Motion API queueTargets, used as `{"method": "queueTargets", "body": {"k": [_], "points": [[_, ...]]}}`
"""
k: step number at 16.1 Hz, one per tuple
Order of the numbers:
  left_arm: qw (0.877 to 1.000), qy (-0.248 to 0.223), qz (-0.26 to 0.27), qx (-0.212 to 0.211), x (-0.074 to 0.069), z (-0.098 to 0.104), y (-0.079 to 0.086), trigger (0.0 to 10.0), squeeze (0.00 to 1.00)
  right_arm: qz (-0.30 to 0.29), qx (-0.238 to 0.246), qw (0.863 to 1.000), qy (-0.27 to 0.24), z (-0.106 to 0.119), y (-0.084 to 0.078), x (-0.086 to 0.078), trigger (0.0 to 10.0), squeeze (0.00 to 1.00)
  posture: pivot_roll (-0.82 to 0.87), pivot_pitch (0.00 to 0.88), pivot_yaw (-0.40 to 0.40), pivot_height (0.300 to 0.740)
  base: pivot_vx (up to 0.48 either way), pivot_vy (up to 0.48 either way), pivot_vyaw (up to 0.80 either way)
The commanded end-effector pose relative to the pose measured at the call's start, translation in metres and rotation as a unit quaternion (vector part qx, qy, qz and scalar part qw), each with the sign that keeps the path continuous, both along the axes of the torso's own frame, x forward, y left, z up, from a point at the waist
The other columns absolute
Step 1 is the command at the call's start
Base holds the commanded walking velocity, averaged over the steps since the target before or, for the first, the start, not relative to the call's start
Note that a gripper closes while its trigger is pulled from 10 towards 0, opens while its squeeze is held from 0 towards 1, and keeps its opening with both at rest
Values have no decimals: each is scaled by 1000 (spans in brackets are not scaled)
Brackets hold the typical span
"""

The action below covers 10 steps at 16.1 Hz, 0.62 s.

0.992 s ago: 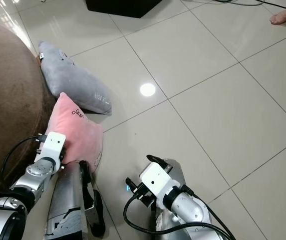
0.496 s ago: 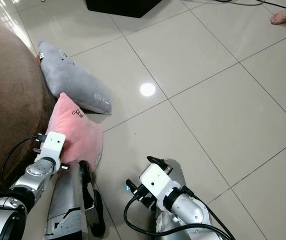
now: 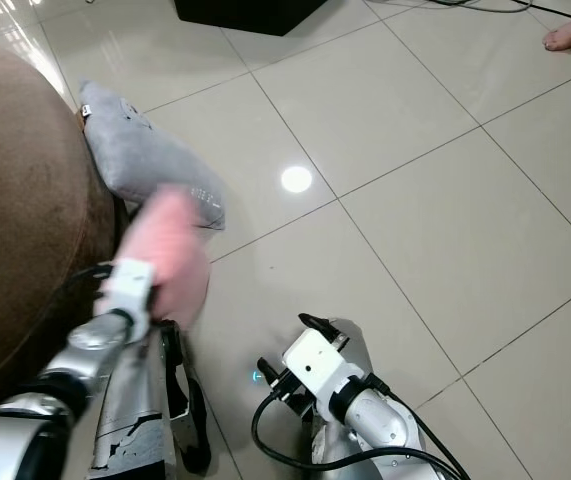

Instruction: Move the pillow to the sofa from floor

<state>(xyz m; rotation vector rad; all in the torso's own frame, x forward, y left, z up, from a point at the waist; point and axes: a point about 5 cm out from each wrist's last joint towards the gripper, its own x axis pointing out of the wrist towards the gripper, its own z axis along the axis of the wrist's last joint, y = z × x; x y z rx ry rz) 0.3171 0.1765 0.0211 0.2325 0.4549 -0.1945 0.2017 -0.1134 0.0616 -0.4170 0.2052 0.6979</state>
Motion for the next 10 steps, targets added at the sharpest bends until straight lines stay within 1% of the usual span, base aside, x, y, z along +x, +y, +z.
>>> {"method": "queueTargets", "body": {"k": [1,2,3,4,6,7,8,9,10], "points": [[998,-4,-58,-15,-5,-4,-16,0,0,-12,-7,1000,9,-7,-5,-4,10000,0,-110,307,-5,565,0,0,0],[993,-23,-113,-32,-6,-1,-35,0,0,-24,-6,1000,2,-6,-7,-3,10000,0,-106,288,0,565,0,0,0],[988,-45,-141,-48,-6,4,-48,0,0,-37,0,999,-8,-3,-8,-2,10000,0,-103,271,5,565,0,0,0],[987,-51,-145,-54,-5,6,-50,0,0,-41,2,999,-11,-2,-8,-1,10000,0,-103,271,5,565,0,0,0],[982,-98,-127,-103,7,26,-62,0,0,-54,29,997,-37,10,-10,0,10000,0,-97,222,16,565,0,0,0],[980,-115,-118,-114,12,35,-63,0,0,-57,44,996,-43,15,-11,-2,10000,0,-96,215,17,565,0,0,0],[974,-155,-101,-132,22,56,-63,0,0,-78,84,992,-55,26,-13,-4,10000,0,-93,183,27,565,0,0,0],[964,-203,-82,-149,31,82,-58,0,0,-118,111,985,-58,35,-17,-6,10000,0,-92,167,34,565,0,0,0],[960,-222,-72,-156,31,92,-54,0,0,-128,114,983,-63,39,-19,-8,10000,0,-92,146,45,565,0,0,0]]}}
